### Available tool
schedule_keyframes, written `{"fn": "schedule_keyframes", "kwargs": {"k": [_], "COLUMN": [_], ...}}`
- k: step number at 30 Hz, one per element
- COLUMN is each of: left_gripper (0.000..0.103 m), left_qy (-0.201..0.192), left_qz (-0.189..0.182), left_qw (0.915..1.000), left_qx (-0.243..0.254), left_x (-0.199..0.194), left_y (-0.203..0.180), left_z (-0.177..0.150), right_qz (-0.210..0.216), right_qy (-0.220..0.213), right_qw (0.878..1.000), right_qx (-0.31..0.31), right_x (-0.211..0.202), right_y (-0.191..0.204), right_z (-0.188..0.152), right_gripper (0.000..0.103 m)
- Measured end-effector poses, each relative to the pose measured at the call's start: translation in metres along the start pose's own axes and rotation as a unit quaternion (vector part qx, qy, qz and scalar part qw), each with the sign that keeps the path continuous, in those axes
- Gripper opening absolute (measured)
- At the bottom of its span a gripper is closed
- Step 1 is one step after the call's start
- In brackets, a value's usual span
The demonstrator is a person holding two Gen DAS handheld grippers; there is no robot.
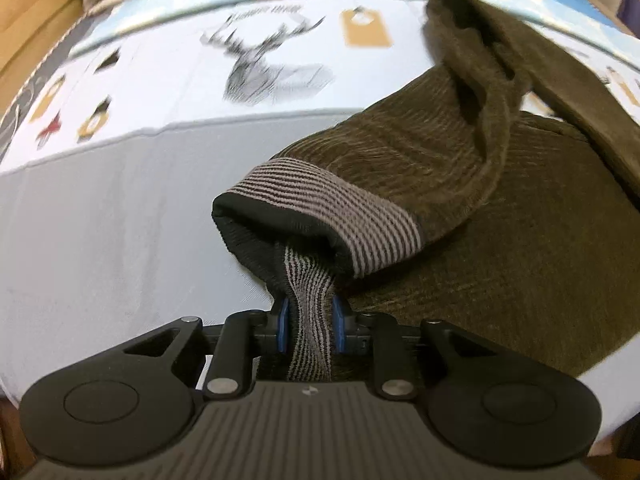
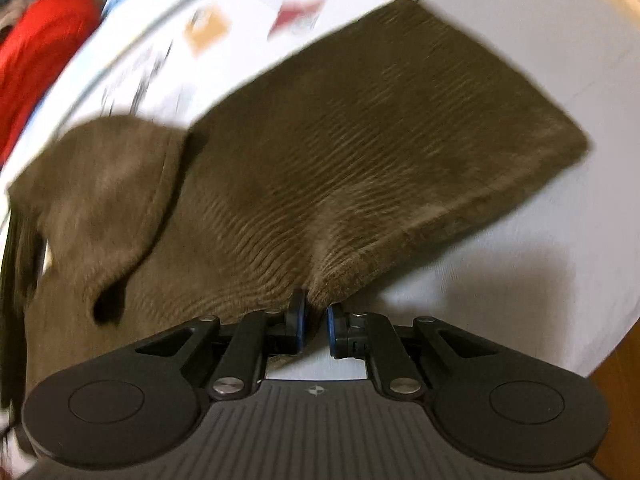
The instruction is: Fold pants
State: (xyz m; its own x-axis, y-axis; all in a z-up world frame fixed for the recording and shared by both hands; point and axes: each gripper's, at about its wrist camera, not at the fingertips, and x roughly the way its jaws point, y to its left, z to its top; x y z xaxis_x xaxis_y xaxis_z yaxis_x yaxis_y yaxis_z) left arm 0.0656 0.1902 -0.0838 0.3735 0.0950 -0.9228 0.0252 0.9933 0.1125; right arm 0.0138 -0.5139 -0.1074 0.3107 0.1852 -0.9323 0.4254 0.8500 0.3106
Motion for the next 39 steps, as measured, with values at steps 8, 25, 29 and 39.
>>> {"fn": "schedule_keyframes", "kwargs": {"k": [8, 25, 29, 39], "left_gripper": [0.049, 0.069, 0.050, 0.033], "left_qy": [0.032, 0.067, 0.056, 0.034], "left_qz": [-0.019, 0.008, 0.022, -0.039], "left_qw": [0.9982, 0.9967, 0.9978, 0.9985], "left_qx": [-0.048, -0.046, -0.027, 0.016], "left_x": [0.012, 0.041, 0.038, 0.015], "left_y": [0.021, 0.005, 0.001, -0.005], "left_z": [0.002, 0.014, 0.013, 0.004], "right_qz": [0.074, -0.078, -0.086, -0.125], "right_qy": [-0.032, -0.151, -0.173, -0.236], "right_qw": [0.997, 0.952, 0.950, 0.902], "right_qx": [0.020, 0.255, 0.243, 0.340], "right_x": [-0.025, 0.005, -0.008, -0.058], "right_y": [-0.038, -0.114, -0.117, -0.174], "right_z": [0.000, 0.025, 0.029, 0.007], "right_gripper": [0.032, 0.019, 0.009, 0.006]}}
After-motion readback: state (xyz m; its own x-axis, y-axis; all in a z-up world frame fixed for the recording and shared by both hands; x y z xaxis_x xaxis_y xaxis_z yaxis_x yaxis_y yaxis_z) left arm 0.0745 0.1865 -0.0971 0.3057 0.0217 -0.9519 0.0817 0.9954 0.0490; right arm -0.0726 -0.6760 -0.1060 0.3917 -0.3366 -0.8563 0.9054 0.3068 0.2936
